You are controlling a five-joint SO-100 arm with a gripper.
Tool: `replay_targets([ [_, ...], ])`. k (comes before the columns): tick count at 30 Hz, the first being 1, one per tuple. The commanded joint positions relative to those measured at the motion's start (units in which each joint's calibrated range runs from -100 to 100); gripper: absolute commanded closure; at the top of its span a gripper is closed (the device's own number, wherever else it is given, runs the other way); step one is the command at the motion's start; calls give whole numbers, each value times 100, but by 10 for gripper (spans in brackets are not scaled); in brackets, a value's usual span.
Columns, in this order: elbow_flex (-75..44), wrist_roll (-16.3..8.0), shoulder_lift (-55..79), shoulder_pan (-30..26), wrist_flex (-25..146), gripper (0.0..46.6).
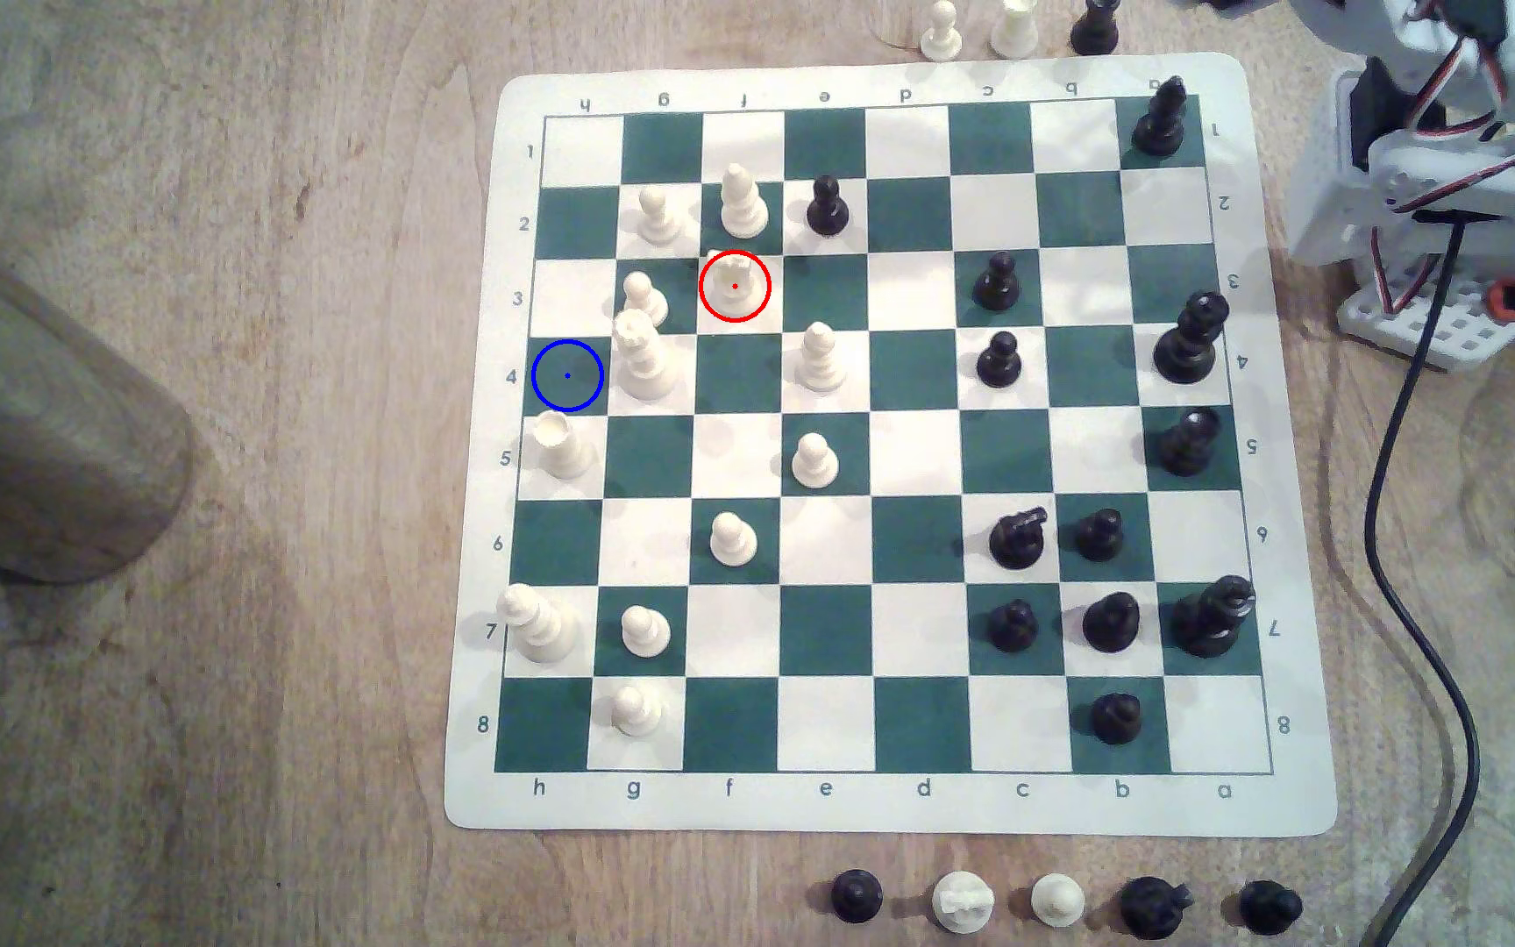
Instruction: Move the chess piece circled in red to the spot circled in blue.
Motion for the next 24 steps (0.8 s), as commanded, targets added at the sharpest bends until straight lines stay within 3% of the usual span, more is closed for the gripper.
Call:
replay_targets([
  [1, -594, -15, 14, -4, 1720, 242],
  [3, -594, -20, 14, -27, 1843, 241],
  [4, -567, -20, 14, -27, 1884, 194],
  [7, -639, -166, 371, -90, 1876, 136],
  [8, -639, -269, 506, -90, 1810, 124],
  [9, -666, -689, 685, -106, 1761, 124],
  [10, -675, -737, 736, -106, 1778, 124],
  [15, -947, -435, 1474, -145, 2048, 194],
  [16, -1120, -430, 1720, -176, 2187, 216],
  [17, -1519, -469, 2196, -246, 2531, 266],
  [24, -2199, -830, 3860, -465, 2335, 266],
])
